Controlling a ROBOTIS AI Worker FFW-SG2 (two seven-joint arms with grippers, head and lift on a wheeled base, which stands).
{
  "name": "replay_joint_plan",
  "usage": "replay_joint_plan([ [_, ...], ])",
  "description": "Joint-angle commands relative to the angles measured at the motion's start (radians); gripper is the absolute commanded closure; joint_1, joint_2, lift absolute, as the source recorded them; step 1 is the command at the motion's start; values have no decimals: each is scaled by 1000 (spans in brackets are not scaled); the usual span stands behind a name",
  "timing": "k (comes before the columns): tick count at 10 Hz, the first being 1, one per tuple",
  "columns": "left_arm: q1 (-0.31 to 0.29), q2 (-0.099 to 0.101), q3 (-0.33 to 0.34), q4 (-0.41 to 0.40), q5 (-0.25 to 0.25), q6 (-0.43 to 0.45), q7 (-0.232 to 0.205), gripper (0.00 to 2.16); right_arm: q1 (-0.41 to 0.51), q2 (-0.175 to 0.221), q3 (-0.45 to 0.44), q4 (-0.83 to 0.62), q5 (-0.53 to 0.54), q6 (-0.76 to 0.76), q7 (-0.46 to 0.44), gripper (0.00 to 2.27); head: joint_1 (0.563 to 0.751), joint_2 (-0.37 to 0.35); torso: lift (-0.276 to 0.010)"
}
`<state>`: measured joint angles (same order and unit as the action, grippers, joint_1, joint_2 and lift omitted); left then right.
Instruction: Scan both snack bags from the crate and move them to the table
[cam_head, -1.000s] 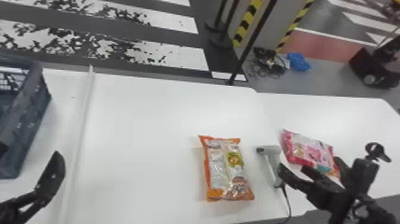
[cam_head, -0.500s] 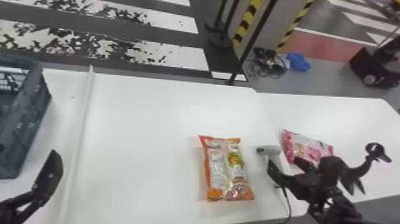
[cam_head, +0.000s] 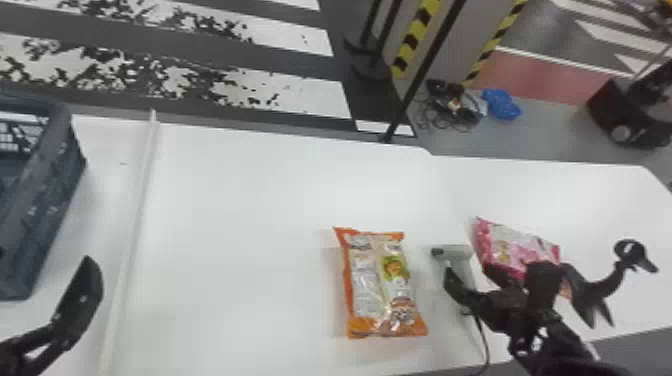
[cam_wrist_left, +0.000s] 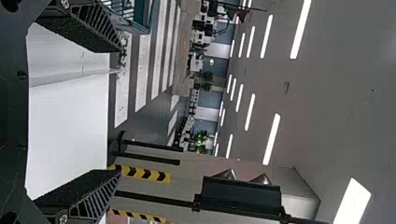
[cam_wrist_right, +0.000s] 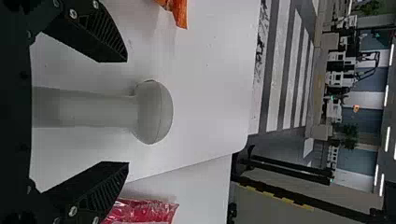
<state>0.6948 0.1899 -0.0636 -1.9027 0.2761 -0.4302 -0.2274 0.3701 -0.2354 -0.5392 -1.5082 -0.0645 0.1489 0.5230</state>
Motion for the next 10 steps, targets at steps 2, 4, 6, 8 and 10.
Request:
replay_joint_plan([
  [2,-9,-6,-2,13,0,0,0,66,-37,-1,-1,66,-46,1,43,1808,695,-350,-87],
  [4,-12,-6,-5,13,-3,0,0,66,-40,1,1,71,-46,1,55,2240,695,-350,-87],
  [6,-14,-6,-10,13,-5,0,0,66,-33,5,-11,71,-72,-2,58,2240,695,-350,-87],
  [8,-14,-6,-12,4,-8,0,0,66,0,31,-54,6,-120,1,57,2240,695,-350,-87],
  [10,-12,-6,-13,-6,-8,-6,0,66,64,77,-103,-162,-175,93,57,2240,695,-350,-87],
])
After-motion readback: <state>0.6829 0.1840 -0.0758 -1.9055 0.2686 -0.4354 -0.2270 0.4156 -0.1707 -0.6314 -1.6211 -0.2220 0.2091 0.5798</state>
